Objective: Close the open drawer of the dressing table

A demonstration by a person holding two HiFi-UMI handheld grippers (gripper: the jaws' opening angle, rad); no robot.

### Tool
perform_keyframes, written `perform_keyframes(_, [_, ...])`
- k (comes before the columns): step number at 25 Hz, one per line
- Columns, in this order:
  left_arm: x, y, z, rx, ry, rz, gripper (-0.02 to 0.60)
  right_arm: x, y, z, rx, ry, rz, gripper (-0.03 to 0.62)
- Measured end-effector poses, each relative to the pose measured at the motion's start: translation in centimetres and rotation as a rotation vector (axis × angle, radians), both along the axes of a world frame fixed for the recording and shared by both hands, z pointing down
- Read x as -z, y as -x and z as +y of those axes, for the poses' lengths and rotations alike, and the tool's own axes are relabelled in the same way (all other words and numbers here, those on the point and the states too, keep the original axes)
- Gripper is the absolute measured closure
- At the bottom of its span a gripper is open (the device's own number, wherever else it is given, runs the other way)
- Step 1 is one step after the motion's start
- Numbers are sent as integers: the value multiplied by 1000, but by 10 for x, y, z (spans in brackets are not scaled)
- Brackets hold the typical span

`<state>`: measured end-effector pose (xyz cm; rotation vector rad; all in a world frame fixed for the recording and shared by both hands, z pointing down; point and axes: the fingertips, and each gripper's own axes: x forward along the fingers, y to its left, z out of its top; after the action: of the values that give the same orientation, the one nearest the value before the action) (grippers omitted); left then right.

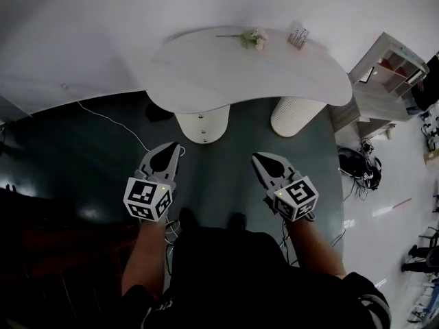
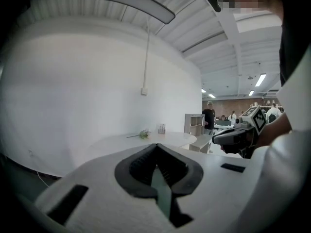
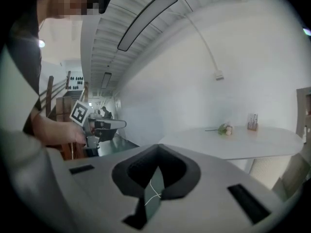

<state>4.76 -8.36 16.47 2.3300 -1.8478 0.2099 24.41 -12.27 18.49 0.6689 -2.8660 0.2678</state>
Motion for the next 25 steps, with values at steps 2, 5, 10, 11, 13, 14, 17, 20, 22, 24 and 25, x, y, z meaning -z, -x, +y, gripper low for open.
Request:
perform_keyframes(2, [6, -14, 1, 22, -20, -14, 574, 9, -15, -3, 16, -1, -26, 591])
perform_keyframes(5, [12, -32, 7, 18, -47, -101, 574, 25, -33, -3, 24, 13, -99, 591])
perform_keyframes(10, [26, -43, 10, -43, -46, -82, 574, 54, -38, -10, 12, -23, -154, 591])
perform_keyframes(11, [30, -41, 10, -48, -46, -75, 574, 57, -35, -10, 10, -25, -165, 591])
perform_keyframes(13, [37, -37, 12, -55, -54, -61, 574, 63, -27, -6, 12, -27, -183, 591])
perform_keyframes(14, [40, -36, 13, -61, -61, -57, 574, 66, -22, -3, 20, -30, -186, 591])
perform_keyframes(17, [53, -32, 15, -73, -97, -41, 572, 73, -6, 4, 46, -65, -160, 591])
perform_keyframes(20, [59, -24, 15, -43, -118, -29, 574, 80, 7, 7, 62, -97, -149, 591])
perform_keyframes(22, [56, -17, 13, -14, -103, -21, 574, 83, 13, 9, 66, -101, -152, 591])
perform_keyframes(24, [53, -10, 12, 12, -83, -11, 574, 85, 19, 10, 73, -103, -151, 591])
perform_keyframes(25, [53, -8, 11, 21, -78, -9, 574, 85, 22, 11, 76, -105, -150, 591])
